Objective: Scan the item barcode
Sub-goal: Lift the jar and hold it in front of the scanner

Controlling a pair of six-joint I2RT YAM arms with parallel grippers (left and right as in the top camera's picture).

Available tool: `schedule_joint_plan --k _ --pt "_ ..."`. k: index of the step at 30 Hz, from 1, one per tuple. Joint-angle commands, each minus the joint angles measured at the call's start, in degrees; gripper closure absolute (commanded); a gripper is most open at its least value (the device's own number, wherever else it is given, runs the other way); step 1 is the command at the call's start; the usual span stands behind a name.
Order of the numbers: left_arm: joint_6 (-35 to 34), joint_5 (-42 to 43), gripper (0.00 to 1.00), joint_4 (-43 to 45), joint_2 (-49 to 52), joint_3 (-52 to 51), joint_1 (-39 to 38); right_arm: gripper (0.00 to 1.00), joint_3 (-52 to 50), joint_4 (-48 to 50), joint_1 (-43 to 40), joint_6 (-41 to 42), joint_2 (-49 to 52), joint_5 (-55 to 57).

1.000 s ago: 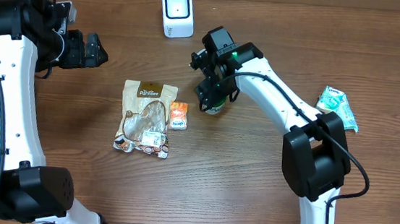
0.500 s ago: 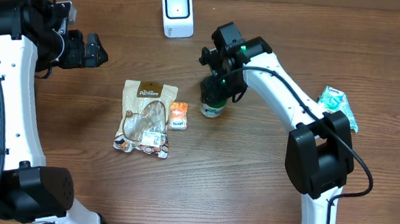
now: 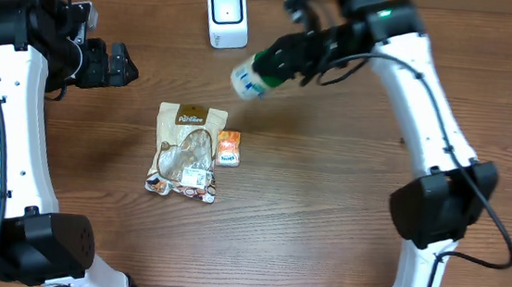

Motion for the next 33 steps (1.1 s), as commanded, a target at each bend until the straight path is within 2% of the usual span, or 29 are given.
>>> schedule_joint_plan --k 1,5,15,19,25,30,33 --pt "1.6 -0.2 0.00 0.0 -0.5 0.8 -0.4 0.61 2.2 -1.4 -4.9 -8.8 -3.5 -22.4" --pt "1.6 -0.2 0.00 0.0 -0.5 0.8 -0.4 0.62 2.2 -4.5 -8.7 -18.2 -3.5 -29.3" --pt "1.6 -0.2 0.01 0.0 -0.5 0.8 -0.4 0.63 2.2 -4.9 -9.5 -21.5 -3.5 -29.9" --pt "1.6 -0.2 0.00 0.0 -0.5 0.8 -0.4 0.63 2.2 -4.9 -9.3 -21.4 -3.5 -26.6" --pt "1.6 -0.2 0.01 0.0 -0.5 0.8 -0.4 0.63 2.2 -3.0 -4.7 -20.9 -3.4 -9.4" --pt "1.6 -0.2 0.00 0.0 -0.5 0.8 -0.4 0.63 1.9 7.9 3.5 -8.6 -2.9 21.3" --pt "1.6 -0.2 0.01 0.0 -0.5 0.8 -0.4 0.67 1.9 14.1 7.9 -7.4 -1.9 35.5"
